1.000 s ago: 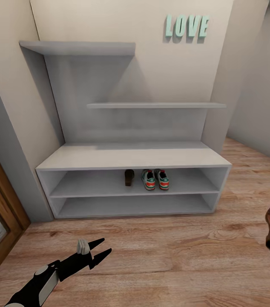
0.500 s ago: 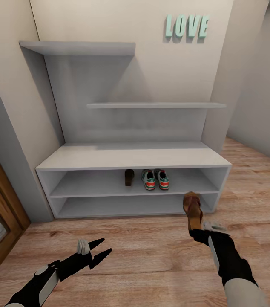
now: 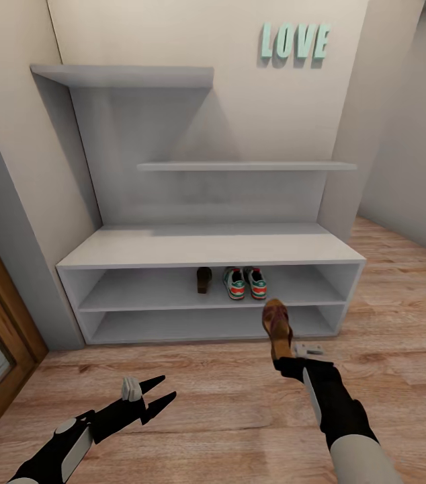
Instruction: Pick up the two gym shoes and the two sandals from the corridor floor and place them onto the hallstand (shoe rack) in the corridor, making sure they are on the rack and not on the floor. Arrange them so the two gym shoes are next to each other and the two sandals are next to each other.
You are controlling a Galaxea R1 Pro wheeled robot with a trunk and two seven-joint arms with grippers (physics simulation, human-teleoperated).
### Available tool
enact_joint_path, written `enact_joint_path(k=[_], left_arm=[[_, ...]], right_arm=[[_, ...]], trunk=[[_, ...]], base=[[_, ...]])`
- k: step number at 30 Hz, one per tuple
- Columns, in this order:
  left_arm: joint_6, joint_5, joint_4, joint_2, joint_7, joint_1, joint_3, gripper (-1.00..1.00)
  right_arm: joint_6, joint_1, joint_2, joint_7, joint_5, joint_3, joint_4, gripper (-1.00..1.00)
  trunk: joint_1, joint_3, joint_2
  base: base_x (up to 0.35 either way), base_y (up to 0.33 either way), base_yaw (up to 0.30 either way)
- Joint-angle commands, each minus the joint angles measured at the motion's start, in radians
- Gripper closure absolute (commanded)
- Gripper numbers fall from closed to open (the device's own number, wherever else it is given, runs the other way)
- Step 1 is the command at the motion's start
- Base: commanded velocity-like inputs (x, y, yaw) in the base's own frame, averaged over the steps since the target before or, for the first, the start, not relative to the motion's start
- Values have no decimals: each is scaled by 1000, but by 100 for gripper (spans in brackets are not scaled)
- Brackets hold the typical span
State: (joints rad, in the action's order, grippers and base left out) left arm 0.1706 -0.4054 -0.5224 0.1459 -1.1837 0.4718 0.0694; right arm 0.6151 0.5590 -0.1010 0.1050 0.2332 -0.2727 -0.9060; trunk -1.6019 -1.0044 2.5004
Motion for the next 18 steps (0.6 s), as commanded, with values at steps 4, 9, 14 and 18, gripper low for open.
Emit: enact_joint_path(k=[4, 9, 14, 18], left_arm=[[9, -7, 1, 1, 1, 1, 7, -100], [9, -7, 1, 1, 1, 1, 6, -100], [9, -7, 1, 1, 0, 1, 6, -100], [9, -6, 0, 1, -1, 1, 6, -100]], right_arm=[[3, 1, -3, 12, 8, -6, -3, 100], [3, 1, -3, 15, 8, -8, -4, 100], [3, 0, -3, 14, 8, -7, -2, 100], [3, -1, -3, 14, 8, -7, -2, 100]], trunk=[[0, -1, 0], [0, -3, 0], [0, -7, 0], [0, -10, 0]], base=[[0, 0, 0], [0, 0, 78], [0, 0, 228], [0, 0, 248]])
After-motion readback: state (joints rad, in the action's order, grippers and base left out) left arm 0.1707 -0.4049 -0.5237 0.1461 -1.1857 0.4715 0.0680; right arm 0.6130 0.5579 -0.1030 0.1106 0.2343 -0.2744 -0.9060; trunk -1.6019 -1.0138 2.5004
